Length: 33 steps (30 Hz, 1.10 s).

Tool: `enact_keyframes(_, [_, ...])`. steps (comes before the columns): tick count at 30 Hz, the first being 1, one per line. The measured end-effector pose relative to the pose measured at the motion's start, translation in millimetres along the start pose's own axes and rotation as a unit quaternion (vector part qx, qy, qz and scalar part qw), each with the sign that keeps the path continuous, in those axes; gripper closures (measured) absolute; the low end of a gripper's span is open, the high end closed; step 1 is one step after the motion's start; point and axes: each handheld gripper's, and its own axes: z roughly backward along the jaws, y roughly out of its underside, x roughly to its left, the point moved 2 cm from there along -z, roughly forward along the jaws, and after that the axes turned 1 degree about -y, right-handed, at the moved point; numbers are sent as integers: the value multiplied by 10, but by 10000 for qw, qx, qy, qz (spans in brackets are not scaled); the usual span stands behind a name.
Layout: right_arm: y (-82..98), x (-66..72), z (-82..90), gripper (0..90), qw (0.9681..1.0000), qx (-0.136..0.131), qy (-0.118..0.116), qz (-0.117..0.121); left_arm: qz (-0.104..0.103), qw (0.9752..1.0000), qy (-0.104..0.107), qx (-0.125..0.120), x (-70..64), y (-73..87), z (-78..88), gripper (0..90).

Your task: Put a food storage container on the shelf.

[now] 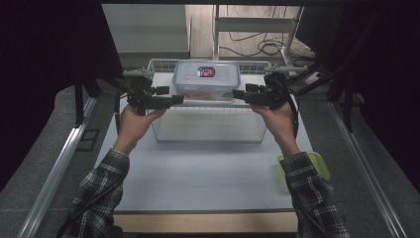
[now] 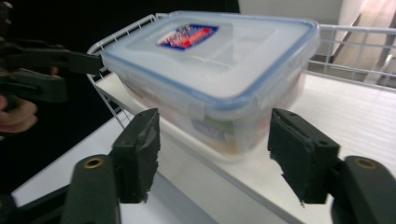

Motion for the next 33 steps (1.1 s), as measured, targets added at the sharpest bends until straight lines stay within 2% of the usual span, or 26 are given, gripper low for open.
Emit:
enact_keyframes(5, [127,24,51,263,9999,2,-30,104,-136,9999,42,6,-109,152,40,163])
enact_keyframes(11, [303,93,115,177,9993,34,-16,368,-339,9994,119,-10,-248,325,80,106])
enact_keyframes(14, [427,148,149,133,9985,77,39,537,-487,9988,59,74,-320,457,89,92])
enact_keyframes(15, [427,148,149,133,9985,77,39,537,-487,9988,59,74,-320,457,89,89])
enact_keyframes(20, [628,209,195,86,9973,100,67,730,-584,9982,-24,124,-357,720,102,71])
enact_keyframes(22, [663,214,199,80,9971,115,68,750,-587,9982,-32,128,-359,760,103,67])
enact_keyframes(27, [869,222,221,60,9970,149,37,760,-634,9978,-29,199,-385,985,92,62])
enact_keyframes(33, [1047,209,242,46,9974,170,33,706,-643,9975,56,272,-414,1172,61,56])
